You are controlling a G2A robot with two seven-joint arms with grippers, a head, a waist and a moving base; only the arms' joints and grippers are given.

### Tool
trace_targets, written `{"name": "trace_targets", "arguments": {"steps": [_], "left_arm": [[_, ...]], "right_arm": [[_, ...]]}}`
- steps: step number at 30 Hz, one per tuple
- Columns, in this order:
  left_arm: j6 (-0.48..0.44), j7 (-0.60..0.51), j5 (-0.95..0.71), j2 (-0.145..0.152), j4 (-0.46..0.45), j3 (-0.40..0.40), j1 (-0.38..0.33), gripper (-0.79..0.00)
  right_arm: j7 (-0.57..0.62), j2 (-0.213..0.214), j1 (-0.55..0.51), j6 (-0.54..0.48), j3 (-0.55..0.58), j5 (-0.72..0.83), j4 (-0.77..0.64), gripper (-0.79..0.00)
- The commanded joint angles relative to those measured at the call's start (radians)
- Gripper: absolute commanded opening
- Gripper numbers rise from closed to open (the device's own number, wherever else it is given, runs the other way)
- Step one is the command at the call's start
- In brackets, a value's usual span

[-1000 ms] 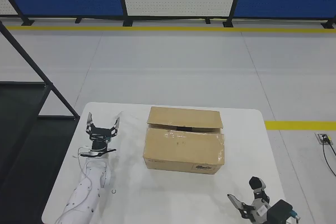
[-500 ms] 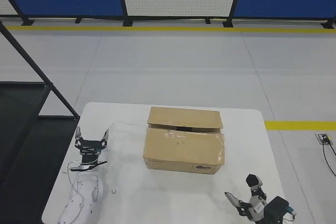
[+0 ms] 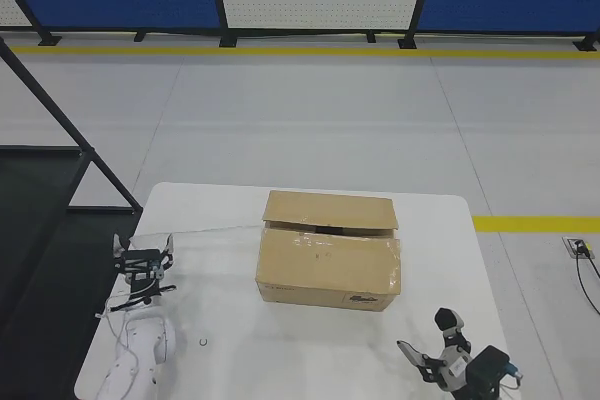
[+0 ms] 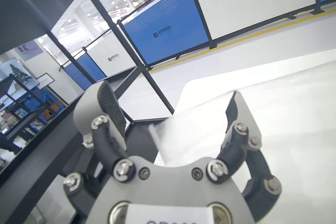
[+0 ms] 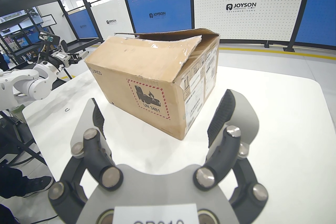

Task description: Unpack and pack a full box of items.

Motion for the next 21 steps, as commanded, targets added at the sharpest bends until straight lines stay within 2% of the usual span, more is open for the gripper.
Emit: {"name": "trace_targets", "arguments": {"steps": [1,8,15,18,21], "left_arm": [[0.002,-0.014,-0.016,-0.002,-0.005,-0.005,0.002,0.000],[-0.019,-0.073,-0.071,-0.008,-0.011,-0.014,0.006,0.000],[-0.042,-0.115,-0.045,-0.007,-0.003,-0.012,0.016,0.000],[-0.056,-0.137,-0.096,-0.010,-0.003,-0.025,0.019,0.000],[-0.062,-0.131,-0.091,-0.011,-0.013,-0.023,0.025,0.000]], "right_arm": [[0.001,0.001,0.001,-0.001,0.000,-0.001,0.000,0.000],[0.005,0.002,0.005,-0.005,0.003,-0.001,0.001,0.000],[0.008,0.003,0.009,-0.008,0.004,0.006,0.006,0.000],[0.011,0.004,0.015,-0.009,0.001,0.007,0.012,0.000],[0.011,0.004,0.019,-0.010,-0.002,0.008,0.017,0.000]]}}
